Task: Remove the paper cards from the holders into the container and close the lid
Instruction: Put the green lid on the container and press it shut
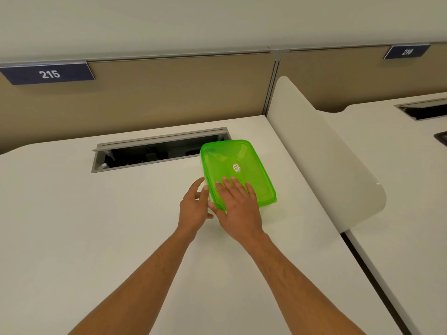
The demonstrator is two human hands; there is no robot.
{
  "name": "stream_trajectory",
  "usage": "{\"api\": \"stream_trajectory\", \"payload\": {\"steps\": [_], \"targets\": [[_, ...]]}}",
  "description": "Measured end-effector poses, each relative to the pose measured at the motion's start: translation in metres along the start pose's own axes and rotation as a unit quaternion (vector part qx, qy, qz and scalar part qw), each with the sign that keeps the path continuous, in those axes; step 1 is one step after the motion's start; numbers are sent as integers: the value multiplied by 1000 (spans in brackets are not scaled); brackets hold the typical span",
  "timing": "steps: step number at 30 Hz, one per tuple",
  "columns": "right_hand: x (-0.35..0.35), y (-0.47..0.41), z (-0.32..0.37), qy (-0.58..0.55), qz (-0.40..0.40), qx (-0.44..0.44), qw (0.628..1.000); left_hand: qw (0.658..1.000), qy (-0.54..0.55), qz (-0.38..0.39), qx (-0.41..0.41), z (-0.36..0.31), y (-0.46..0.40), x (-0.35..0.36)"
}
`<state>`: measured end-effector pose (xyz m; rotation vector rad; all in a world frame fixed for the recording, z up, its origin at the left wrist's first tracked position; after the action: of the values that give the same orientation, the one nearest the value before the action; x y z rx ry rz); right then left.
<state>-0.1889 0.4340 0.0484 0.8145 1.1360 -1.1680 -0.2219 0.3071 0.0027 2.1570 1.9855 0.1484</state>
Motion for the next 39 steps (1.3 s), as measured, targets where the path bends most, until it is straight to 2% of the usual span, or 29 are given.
{"api": "stream_trajectory", "payload": {"steps": [4, 10, 19, 20, 22, 24, 26, 28, 30, 39], "targets": [[5, 0, -1, 2, 25, 2, 1000, 1000, 27, 2, -3, -1, -1, 1], [11, 4, 4, -13, 23, -10, 1000, 1000, -7, -16, -5, -1, -7, -3], [2, -3, -13, -98, 37, -31, 994, 1000, 14, -17, -22, 3, -12, 1], [-2, -4, -19, -122, 24, -12, 992, 1000, 9, -16, -23, 3, -12, 1], [-13, -6, -35, -157, -52, 52, 985, 1000, -2, -13, -26, 3, -12, 0], [-22, -5, -60, -146, -116, 153, 970, 999, -8, -8, -30, 1, -13, 0], [-24, -5, -84, -161, -93, 264, 946, 999, -8, -4, -35, 0, -12, 0], [-16, -10, -101, -231, -31, 308, 922, 999, -9, -7, -35, -1, -12, 0], [-11, -17, -106, -275, -2, 284, 919, 999, -12, -11, -34, -1, -12, 1], [-4, -25, -111, -243, 20, 226, 943, 999, -7, -10, -32, 1, -6, 2]]}}
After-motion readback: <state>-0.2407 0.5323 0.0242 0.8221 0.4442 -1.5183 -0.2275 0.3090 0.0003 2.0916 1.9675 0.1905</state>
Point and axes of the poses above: each hand's wrist, its own y-axis away from the middle knuckle, its own x-axis out of the palm, z = x × y, the point moved 4 cm from there along -y, towards the middle knuckle, and after that the axes turned 12 degrees about z, right-handed, at the moved point
